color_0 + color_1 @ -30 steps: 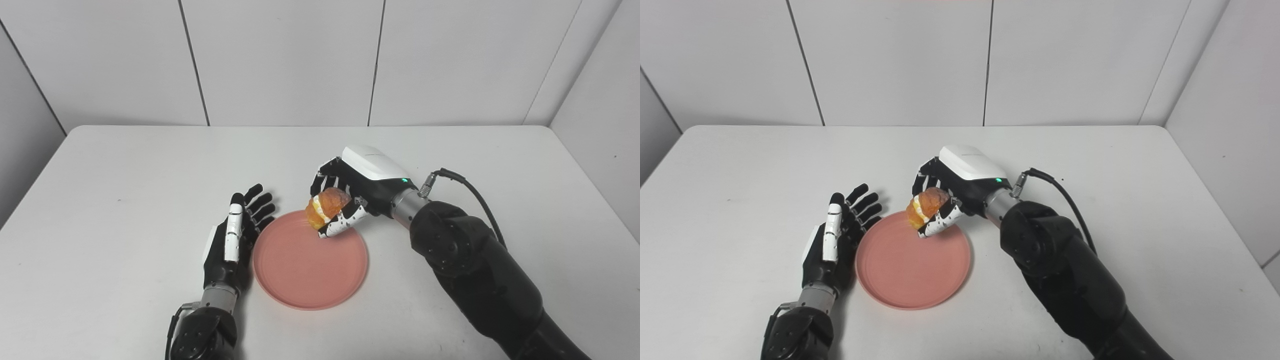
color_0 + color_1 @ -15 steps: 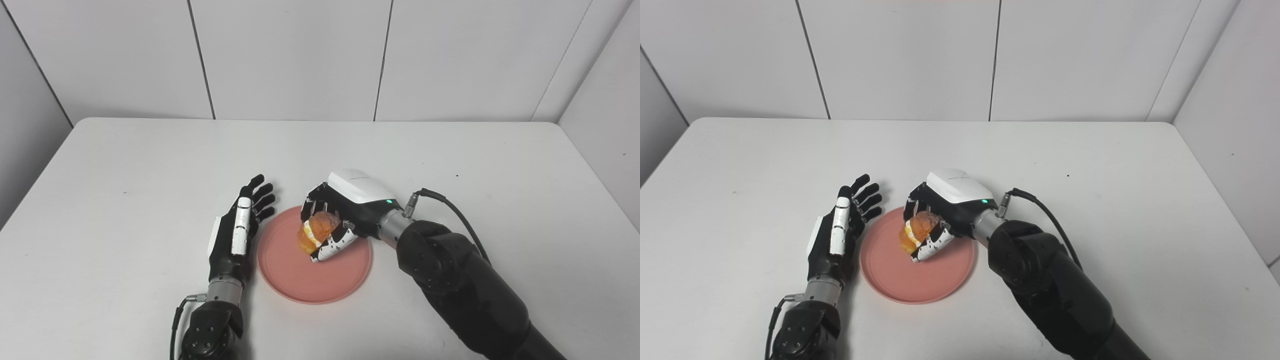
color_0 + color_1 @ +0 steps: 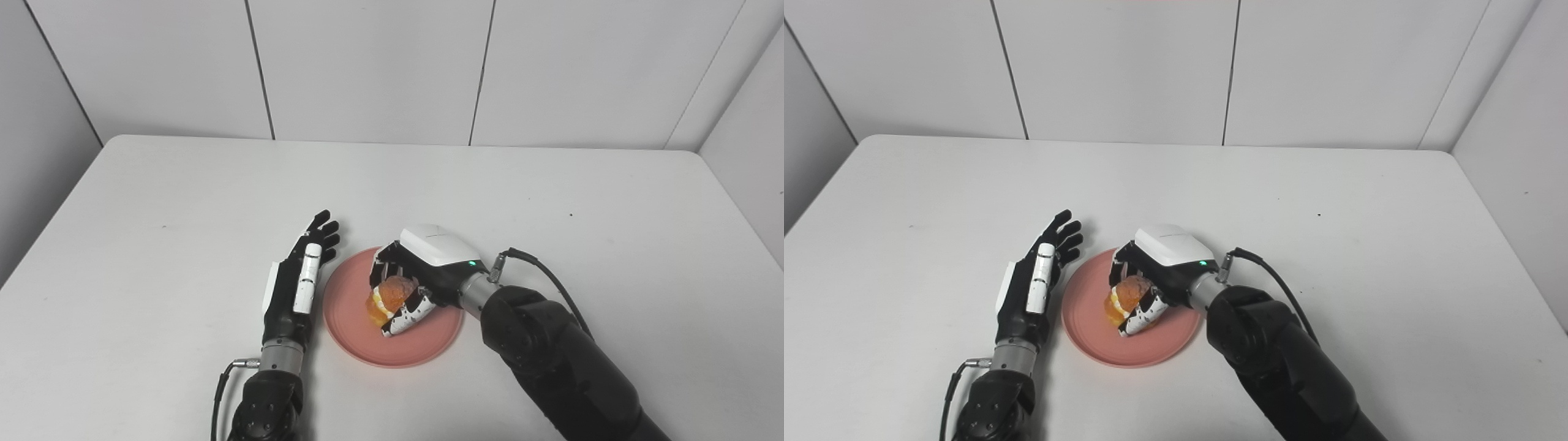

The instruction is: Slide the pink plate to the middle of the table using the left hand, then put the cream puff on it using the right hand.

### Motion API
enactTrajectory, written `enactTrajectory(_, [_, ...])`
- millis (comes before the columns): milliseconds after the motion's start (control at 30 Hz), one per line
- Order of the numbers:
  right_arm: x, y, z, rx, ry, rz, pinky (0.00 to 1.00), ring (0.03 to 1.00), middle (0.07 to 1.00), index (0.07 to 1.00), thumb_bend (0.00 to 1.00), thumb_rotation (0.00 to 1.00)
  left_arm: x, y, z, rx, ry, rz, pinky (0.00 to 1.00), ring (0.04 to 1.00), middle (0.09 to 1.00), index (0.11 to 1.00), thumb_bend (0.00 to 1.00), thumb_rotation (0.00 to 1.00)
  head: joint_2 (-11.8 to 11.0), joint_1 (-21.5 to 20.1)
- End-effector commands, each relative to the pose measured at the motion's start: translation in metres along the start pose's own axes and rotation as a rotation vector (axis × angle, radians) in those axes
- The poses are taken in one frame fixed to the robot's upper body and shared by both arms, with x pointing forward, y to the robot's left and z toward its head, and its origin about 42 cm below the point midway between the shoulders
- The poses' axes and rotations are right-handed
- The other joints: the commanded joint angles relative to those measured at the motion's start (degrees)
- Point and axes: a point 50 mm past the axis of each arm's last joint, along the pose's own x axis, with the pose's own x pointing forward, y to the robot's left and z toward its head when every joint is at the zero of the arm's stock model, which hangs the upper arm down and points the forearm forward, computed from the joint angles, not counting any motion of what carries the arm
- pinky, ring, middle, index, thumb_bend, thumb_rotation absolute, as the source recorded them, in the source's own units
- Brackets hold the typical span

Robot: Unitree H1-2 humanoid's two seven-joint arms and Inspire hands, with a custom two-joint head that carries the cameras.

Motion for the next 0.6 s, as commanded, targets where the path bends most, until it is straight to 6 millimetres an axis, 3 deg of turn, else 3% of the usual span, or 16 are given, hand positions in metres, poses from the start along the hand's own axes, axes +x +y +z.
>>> enactTrajectory(0, [0.003, -0.011, 0.01, -0.043, -0.053, -0.061, 0.27, 0.351, 0.481, 0.49, 0.53, 0.0, 0.002, -0.002, 0.009, 0.025, -0.088, -0.001, 0.85, 0.86, 0.866, 0.845, 0.62, 1.0, 0.03, -0.07])
enactTrajectory(567, [-0.001, -0.003, 0.005, -0.11, -0.026, -0.081, 0.25, 0.327, 0.479, 0.49, 0.53, 0.0, -0.014, -0.004, -0.003, 0.053, -0.077, 0.0, 0.85, 0.854, 0.859, 0.844, 0.59, 1.0, -0.01, -0.4])
